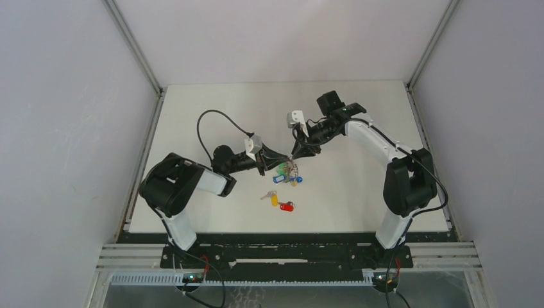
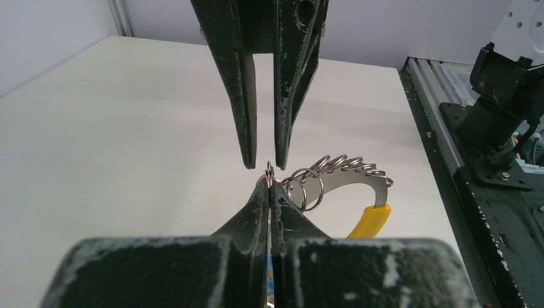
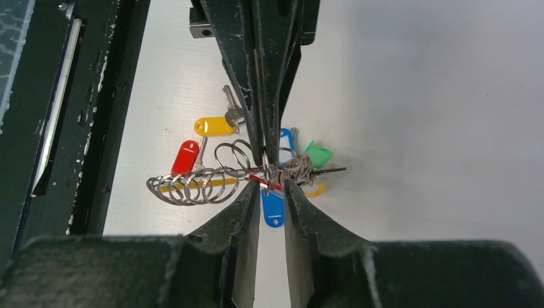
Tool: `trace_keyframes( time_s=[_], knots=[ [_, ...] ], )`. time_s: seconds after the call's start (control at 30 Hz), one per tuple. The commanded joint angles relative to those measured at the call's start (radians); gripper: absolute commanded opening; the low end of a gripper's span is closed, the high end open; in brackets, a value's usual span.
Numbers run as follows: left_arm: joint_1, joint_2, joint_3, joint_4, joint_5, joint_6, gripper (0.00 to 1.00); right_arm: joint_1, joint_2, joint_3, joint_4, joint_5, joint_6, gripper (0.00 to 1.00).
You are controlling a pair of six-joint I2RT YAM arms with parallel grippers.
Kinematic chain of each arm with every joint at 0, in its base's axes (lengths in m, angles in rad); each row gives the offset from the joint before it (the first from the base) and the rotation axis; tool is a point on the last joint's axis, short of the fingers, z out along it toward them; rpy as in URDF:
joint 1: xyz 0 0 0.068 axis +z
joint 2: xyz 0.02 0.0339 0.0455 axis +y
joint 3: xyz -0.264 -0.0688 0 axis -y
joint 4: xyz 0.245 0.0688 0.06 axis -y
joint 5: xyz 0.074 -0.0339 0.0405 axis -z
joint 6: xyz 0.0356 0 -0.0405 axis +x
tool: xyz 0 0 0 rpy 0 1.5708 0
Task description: Put the keys on the keyring
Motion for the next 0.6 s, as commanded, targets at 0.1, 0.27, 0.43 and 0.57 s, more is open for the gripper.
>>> trace_keyframes(
  time_s=[0.1,0.27,0.43,0.57],
  knots=[
    [0.001,-0.016,0.032,0.061,0.015,-0.006,0.0,0.017,0.007,0.053,-0.028,-0.032,-0.034,0.16],
    [0.001,-0.021,0.029,0.061,0.015,-0.005,0.0,0.011,0.017,0.055,-0.038,-0.018,-0.032,0.08],
    [0.001,-0.026,0.025,0.061,0.013,-0.003,0.0,-0.002,0.013,0.047,-0.046,-0.002,-0.032,0.0],
    [0.003,-0.038,0.017,0.061,-0.001,-0.002,0.0,-0.016,0.005,0.025,-0.043,0.005,-0.022,0.0]
  ],
)
